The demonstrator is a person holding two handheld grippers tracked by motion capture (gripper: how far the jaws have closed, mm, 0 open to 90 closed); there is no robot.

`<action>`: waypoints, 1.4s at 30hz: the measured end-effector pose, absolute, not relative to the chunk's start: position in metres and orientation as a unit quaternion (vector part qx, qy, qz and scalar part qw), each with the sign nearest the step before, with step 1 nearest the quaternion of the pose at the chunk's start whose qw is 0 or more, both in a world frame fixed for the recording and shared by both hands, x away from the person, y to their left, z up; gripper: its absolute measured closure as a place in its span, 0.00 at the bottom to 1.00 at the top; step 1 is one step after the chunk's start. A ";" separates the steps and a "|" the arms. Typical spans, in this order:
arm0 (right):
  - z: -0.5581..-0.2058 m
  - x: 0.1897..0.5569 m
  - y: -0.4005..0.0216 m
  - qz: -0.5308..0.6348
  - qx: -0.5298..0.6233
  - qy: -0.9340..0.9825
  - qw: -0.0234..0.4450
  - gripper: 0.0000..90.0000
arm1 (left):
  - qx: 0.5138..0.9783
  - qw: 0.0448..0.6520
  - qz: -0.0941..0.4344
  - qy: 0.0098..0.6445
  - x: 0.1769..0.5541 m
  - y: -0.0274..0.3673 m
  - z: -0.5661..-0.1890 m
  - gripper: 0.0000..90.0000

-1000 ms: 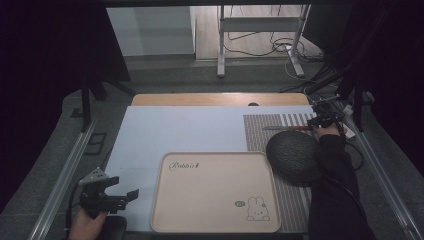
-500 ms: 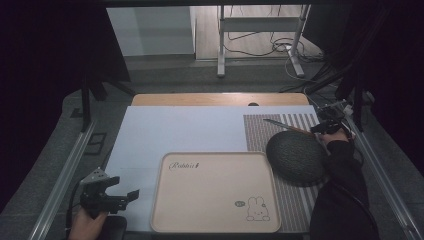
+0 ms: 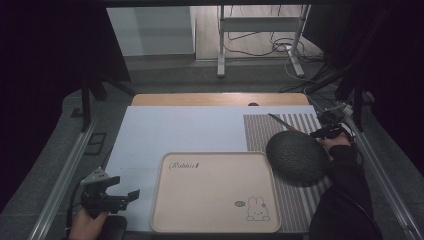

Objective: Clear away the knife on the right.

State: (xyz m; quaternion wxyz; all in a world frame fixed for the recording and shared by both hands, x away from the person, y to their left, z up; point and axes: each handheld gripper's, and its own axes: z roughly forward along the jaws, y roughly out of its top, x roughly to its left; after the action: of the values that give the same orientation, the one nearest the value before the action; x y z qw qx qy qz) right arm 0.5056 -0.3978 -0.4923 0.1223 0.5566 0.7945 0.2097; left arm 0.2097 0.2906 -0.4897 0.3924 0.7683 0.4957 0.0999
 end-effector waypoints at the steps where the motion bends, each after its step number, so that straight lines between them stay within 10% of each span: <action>1: -0.492 0.506 -0.398 0.208 0.557 0.795 0.121 0.99 | 0.768 0.393 0.100 0.496 0.210 0.291 -0.490 0.04; 26: -0.479 0.530 -0.353 0.233 0.553 0.786 0.146 0.02 | 0.766 0.395 0.098 0.498 0.210 0.291 -0.490 0.04; 42: -0.502 0.556 -0.331 0.180 0.558 0.799 0.134 0.00 | 0.764 0.393 0.096 0.502 0.210 0.292 -0.490 0.04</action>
State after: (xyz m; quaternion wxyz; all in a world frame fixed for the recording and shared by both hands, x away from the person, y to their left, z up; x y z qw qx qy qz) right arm 0.5564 -0.3313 -0.5018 0.1341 0.5579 0.7990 0.1799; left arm 0.2099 0.2921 -0.4904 0.3930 0.7643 0.5022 0.0960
